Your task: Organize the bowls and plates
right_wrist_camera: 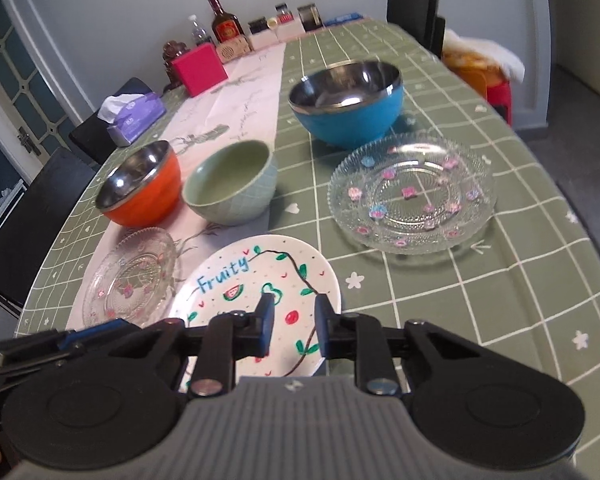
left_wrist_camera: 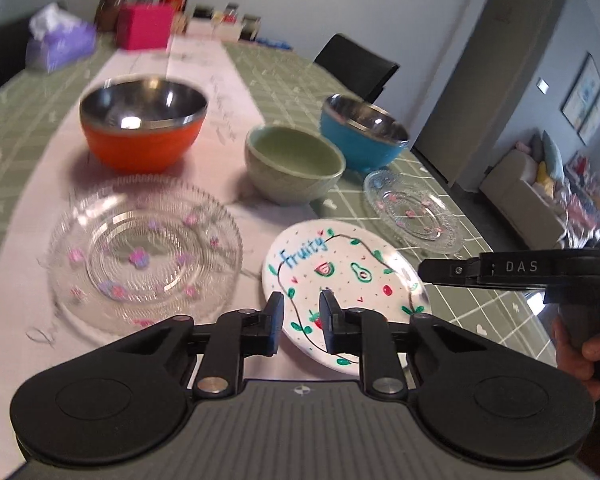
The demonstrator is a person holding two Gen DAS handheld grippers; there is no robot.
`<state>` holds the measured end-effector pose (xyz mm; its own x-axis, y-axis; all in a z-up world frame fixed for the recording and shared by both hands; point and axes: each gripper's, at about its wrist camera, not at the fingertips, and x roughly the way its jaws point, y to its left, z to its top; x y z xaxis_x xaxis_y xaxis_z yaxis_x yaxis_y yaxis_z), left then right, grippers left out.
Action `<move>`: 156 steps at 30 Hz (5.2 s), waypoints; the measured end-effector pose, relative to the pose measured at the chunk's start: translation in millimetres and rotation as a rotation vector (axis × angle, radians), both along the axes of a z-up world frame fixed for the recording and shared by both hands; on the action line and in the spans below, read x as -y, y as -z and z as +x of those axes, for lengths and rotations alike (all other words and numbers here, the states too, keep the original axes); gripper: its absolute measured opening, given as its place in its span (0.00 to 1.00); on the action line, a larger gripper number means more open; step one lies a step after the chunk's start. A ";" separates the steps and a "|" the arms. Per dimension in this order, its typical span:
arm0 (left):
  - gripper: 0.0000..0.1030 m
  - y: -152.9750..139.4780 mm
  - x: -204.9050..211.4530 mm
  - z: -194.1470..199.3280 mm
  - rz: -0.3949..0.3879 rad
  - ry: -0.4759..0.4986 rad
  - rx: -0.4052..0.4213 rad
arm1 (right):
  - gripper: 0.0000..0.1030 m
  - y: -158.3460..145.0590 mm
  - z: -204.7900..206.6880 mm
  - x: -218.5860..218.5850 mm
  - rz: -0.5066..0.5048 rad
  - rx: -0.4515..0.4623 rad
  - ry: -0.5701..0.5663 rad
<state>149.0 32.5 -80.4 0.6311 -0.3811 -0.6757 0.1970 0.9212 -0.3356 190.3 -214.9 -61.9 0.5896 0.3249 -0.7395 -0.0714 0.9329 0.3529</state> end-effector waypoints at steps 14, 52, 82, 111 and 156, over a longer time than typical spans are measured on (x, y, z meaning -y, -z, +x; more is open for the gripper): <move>0.20 25.6 -16.3 16.6 -0.100 -0.092 -0.096 | 0.12 22.9 15.5 20.3 0.066 -0.107 0.072; 0.12 -2.9 -51.8 -55.0 -0.079 -0.133 -0.096 | 0.08 7.6 -38.5 -17.7 0.141 -0.056 -0.086; 0.12 12.4 -75.5 -82.0 -0.028 -0.128 -0.159 | 0.07 27.8 -71.7 -40.9 0.141 -0.122 -0.179; 0.53 -18.6 -80.8 -71.7 0.014 -0.141 -0.052 | 0.55 0.5 -70.5 -49.2 0.110 0.040 -0.197; 0.19 24.0 -161.6 50.4 -0.138 -0.270 -0.128 | 0.11 41.1 70.6 -103.2 0.239 -0.104 -0.185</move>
<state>199.4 194.0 -104.4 0.6353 -0.3052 -0.7094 -0.0996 0.8785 -0.4672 260.9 -111.7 -103.1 0.4296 0.5914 -0.6824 -0.1843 0.7972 0.5749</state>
